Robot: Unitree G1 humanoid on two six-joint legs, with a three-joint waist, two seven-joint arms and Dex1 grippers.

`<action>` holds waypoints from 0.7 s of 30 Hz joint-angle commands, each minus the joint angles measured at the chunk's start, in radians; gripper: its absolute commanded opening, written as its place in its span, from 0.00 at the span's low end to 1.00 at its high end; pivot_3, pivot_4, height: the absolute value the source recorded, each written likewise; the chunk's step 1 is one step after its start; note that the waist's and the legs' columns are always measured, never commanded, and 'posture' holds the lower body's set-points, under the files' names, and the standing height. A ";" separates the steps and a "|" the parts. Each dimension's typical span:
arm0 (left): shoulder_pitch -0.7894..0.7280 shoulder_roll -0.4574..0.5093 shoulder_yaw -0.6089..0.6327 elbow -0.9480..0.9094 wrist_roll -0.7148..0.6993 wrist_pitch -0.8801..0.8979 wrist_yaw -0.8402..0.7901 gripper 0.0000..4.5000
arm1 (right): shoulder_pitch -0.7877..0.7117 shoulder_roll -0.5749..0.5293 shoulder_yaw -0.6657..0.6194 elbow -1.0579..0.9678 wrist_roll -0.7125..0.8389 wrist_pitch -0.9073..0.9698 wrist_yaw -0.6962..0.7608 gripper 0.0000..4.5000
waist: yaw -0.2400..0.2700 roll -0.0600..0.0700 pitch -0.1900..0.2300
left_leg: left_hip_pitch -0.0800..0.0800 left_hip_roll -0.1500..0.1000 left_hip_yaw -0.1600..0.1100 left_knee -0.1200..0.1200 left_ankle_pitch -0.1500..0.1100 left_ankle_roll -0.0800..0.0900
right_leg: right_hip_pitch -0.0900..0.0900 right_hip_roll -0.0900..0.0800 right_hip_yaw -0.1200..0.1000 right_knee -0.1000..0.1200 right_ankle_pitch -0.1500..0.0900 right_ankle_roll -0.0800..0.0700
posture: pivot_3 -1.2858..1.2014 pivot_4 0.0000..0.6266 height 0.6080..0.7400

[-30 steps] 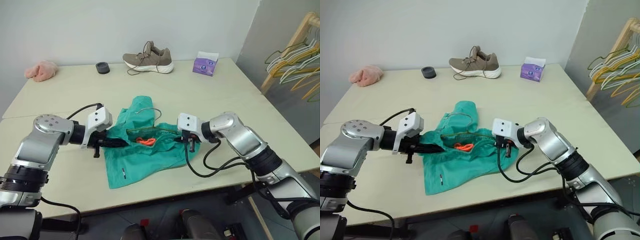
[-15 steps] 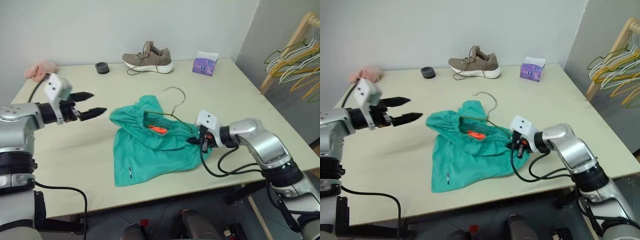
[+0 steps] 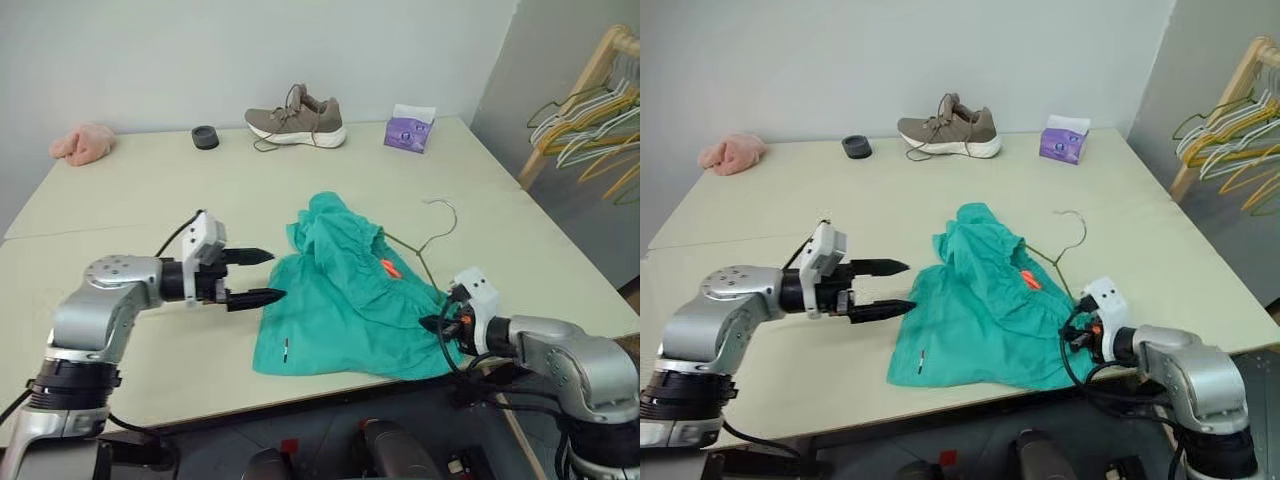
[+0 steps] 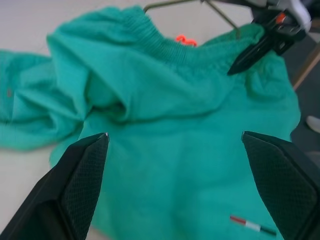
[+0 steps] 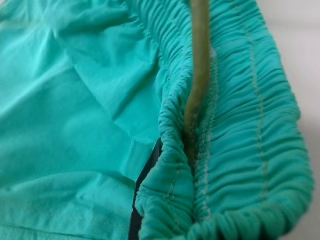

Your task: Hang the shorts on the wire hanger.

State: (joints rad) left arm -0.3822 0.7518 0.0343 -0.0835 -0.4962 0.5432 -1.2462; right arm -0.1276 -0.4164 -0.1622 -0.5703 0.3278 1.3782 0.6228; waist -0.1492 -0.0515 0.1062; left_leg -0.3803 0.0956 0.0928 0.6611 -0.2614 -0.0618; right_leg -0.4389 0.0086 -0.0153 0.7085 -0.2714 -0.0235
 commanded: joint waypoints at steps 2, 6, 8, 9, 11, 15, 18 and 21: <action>-0.048 -0.087 -0.080 -0.115 -0.043 0.038 0.038 1.00 | 0.063 0.098 -0.211 -0.109 -0.033 0.142 -0.140 0.00 | -0.005 0.001 0.000 | 0.000 0.000 0.000 0.000 0.000 0.000 | 0.000 0.000 0.000 0.000 0.000 0.000 | 0.40 0.18 1.00; -0.120 -0.172 -0.124 -0.131 -0.081 0.093 0.068 1.00 | 0.102 0.104 -0.432 -0.136 -0.074 0.226 -0.196 0.00 | -0.010 0.001 0.000 | -0.001 -0.001 -0.001 0.001 0.000 0.000 | 0.001 0.000 0.000 -0.001 0.000 0.000 | 0.39 0.20 1.00; -0.165 -0.215 -0.150 -0.122 -0.080 0.103 0.084 1.00 | 0.110 0.071 -0.566 -0.102 -0.103 0.235 -0.217 0.00 | -0.012 0.003 0.002 | -0.001 -0.002 -0.002 0.001 0.000 0.000 | 0.002 0.000 0.000 -0.003 0.000 0.000 | 0.38 0.21 1.00; -0.181 -0.229 -0.158 -0.117 -0.077 0.106 0.089 1.00 | 0.111 0.059 -0.611 -0.089 -0.109 0.236 -0.225 0.00 | -0.015 0.005 0.002 | -0.001 -0.003 -0.002 0.001 0.000 0.000 | 0.003 0.000 -0.001 -0.005 0.000 0.000 | 0.38 0.21 1.00; -0.210 -0.256 -0.186 -0.107 -0.056 0.085 0.088 1.00 | 0.094 0.022 -0.681 -0.064 -0.125 0.236 -0.246 0.00 | -0.033 0.009 0.005 | 0.000 -0.005 -0.003 0.000 -0.001 0.002 | 0.006 0.000 0.002 -0.007 0.000 0.000 | 0.37 0.23 1.00; -0.276 -0.326 -0.252 -0.082 -0.013 0.037 0.088 1.00 | -0.038 -0.072 -0.787 0.016 -0.199 0.236 -0.332 0.00 | -0.077 0.018 0.012 | 0.002 -0.007 -0.004 -0.001 -0.003 0.006 | 0.015 0.000 0.003 -0.012 0.000 0.001 | 0.37 0.24 1.00; -0.328 -0.388 -0.281 -0.056 0.013 0.004 0.110 1.00 | -0.182 -0.163 -0.787 0.088 -0.231 0.200 -0.381 0.00 | -0.111 0.022 0.019 | 0.003 -0.009 -0.007 -0.003 -0.004 0.006 | 0.016 -0.001 0.004 -0.013 -0.002 0.003 | 0.37 0.26 1.00; -0.368 -0.432 -0.287 -0.027 0.034 -0.022 0.136 1.00 | -0.298 -0.263 -0.757 0.233 -0.240 0.118 -0.403 0.00 | -0.132 0.024 0.027 | 0.004 -0.013 -0.010 -0.008 -0.003 0.007 | 0.017 -0.002 0.005 -0.014 -0.003 0.005 | 0.37 0.27 1.00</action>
State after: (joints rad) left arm -0.7216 0.3308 -0.2582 -0.1144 -0.4759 0.5527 -1.1306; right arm -0.3749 -0.6229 -0.9191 -0.3903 0.0993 1.5649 0.2372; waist -0.2814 -0.0275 0.1328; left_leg -0.3747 0.0809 0.0830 0.6503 -0.2647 -0.0551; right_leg -0.4213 0.0062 -0.0092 0.6927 -0.2748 -0.0180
